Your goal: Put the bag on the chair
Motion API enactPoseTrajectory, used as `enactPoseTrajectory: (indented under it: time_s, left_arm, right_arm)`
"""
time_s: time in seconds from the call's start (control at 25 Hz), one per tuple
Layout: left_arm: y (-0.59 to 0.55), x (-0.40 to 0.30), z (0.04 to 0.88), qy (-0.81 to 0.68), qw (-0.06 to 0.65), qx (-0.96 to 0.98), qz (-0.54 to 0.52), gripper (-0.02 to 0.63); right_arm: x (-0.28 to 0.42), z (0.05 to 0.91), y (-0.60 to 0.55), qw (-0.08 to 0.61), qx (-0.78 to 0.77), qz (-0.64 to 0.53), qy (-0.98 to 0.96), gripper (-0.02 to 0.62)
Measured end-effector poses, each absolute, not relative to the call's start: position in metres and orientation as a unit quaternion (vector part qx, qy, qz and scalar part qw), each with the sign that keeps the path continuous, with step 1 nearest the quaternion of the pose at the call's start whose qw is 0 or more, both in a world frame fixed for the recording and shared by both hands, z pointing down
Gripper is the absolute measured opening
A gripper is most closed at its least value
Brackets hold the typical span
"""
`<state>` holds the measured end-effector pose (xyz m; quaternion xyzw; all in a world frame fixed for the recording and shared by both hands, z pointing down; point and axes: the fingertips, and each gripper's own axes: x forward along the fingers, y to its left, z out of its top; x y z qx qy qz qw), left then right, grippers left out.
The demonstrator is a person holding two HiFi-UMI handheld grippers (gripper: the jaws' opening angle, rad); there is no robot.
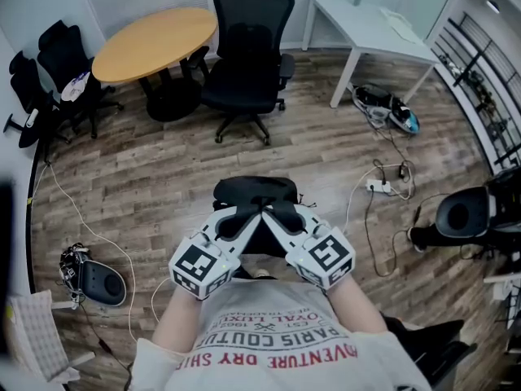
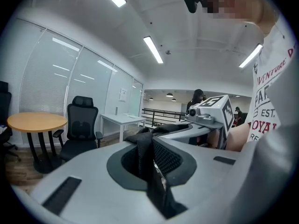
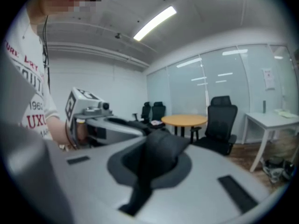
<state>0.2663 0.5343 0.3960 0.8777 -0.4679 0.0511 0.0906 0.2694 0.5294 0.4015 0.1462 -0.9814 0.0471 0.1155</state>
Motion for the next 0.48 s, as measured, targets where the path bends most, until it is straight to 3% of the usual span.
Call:
enactPoseTrajectory:
  time_s: [0.48]
  left_arm:
    - [0.494, 0.224, 0.403, -0.462, 0.109, 0.878, 0.056, 0.057]
  right_arm:
    - [0.228, 0.411, 0.491, 0.126, 0.14, 0.069, -0.98, 0.028]
